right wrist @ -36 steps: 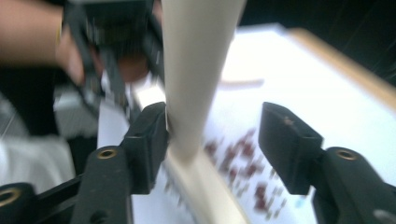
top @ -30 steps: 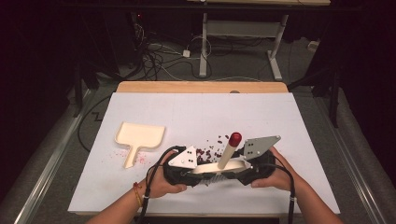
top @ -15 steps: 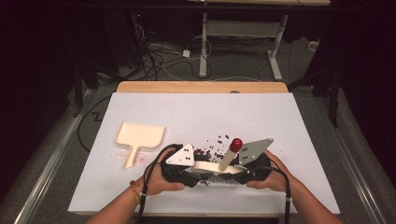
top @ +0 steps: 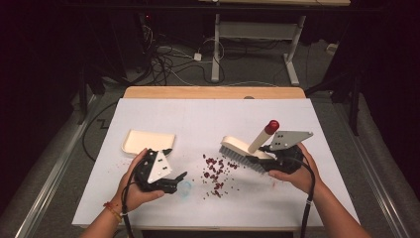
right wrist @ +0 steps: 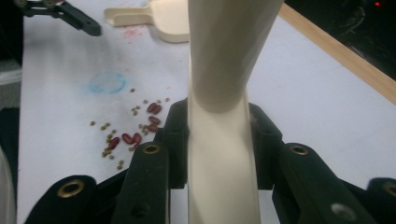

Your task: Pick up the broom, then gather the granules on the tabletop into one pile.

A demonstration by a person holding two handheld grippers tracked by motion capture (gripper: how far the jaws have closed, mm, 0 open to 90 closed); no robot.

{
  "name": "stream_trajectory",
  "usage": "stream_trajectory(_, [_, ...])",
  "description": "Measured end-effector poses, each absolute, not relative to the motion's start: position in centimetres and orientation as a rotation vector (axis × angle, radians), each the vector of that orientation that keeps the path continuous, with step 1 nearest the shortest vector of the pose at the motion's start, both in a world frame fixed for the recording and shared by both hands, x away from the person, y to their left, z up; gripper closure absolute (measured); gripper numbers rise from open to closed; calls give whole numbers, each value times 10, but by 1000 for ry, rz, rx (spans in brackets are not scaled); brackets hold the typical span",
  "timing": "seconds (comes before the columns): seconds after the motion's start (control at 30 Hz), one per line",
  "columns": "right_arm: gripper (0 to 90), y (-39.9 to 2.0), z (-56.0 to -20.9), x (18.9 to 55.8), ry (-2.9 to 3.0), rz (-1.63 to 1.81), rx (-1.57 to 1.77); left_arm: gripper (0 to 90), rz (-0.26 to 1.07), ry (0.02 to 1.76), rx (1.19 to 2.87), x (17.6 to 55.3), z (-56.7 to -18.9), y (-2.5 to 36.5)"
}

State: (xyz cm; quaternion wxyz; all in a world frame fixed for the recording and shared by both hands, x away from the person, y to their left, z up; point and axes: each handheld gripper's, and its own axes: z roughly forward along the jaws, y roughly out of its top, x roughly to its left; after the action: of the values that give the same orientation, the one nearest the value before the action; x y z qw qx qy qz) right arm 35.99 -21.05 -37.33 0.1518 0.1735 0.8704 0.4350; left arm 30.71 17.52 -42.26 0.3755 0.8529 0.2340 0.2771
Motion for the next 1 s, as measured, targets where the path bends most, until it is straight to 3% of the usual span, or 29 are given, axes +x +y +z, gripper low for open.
stream_trajectory(0.33, [677,-230,-372,375,2363,1164,655,177,766,779,2142,290,-442,220])
stream_trajectory(0.67, [677,-230,-379,394,2286,1022,707,183,753,790,2173,293,-454,217])
stream_trajectory(1.0, [678,-205,-404,425,2251,862,690,181,748,800,2196,297,-456,218])
